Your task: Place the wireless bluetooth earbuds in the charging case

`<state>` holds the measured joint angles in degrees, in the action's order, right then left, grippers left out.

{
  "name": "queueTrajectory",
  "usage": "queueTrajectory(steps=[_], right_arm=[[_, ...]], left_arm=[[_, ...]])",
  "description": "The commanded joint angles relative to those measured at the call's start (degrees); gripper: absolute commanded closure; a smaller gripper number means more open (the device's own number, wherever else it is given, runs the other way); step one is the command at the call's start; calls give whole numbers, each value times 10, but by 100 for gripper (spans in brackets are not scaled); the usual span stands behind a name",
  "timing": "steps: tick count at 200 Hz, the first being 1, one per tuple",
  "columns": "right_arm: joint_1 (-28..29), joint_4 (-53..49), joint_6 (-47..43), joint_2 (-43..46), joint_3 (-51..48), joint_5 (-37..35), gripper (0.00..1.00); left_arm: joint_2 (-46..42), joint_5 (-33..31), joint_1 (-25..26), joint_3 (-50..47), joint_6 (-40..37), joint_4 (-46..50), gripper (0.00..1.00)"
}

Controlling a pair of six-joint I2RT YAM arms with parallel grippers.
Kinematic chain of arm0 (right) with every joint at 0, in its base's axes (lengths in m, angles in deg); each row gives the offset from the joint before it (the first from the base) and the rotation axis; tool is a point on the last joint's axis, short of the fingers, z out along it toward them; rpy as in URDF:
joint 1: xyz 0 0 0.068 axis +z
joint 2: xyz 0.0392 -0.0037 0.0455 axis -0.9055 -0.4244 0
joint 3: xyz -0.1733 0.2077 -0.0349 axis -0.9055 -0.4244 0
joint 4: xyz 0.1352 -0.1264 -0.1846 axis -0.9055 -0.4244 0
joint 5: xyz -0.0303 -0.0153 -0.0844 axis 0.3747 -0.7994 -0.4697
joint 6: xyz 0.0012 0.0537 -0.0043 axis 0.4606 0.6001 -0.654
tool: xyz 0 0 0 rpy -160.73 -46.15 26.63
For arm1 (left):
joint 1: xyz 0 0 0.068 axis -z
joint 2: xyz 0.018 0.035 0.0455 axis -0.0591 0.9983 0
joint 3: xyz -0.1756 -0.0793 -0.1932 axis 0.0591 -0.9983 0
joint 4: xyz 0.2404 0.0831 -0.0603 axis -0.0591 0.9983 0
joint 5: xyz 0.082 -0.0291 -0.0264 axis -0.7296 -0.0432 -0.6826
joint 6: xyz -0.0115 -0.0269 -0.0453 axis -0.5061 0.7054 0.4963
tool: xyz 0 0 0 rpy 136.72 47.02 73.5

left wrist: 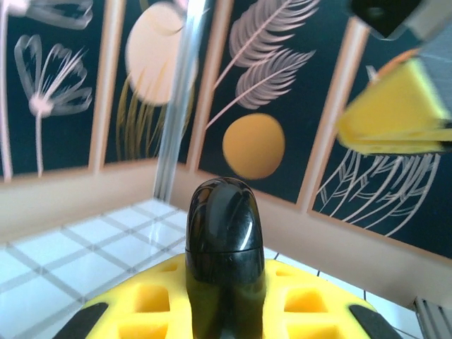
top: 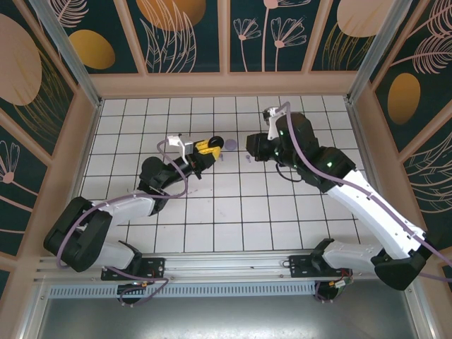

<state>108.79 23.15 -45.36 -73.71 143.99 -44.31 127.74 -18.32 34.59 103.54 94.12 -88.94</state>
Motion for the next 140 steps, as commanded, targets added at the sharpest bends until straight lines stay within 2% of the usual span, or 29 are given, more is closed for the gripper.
queueTrajectory(steps=[1, 15, 43, 78, 140], right_arm=[[-2, 42, 49, 8, -65, -22, 77], [-2, 58, 68, 11, -100, -35, 74], [-2, 78, 92, -3, -140, -47, 68], [-2, 81, 94, -46, -136, -54, 61], [-2, 70, 87, -110, -89, -65, 53]], left_arm=[[17, -53, -7, -33, 111, 62, 100], [25, -79, -11, -57, 154, 94, 100], [46, -90, -23, -108, 213, 103, 100], [78, -90, -33, -124, 220, 140, 99], [187, -58, -44, -122, 239, 110, 85]])
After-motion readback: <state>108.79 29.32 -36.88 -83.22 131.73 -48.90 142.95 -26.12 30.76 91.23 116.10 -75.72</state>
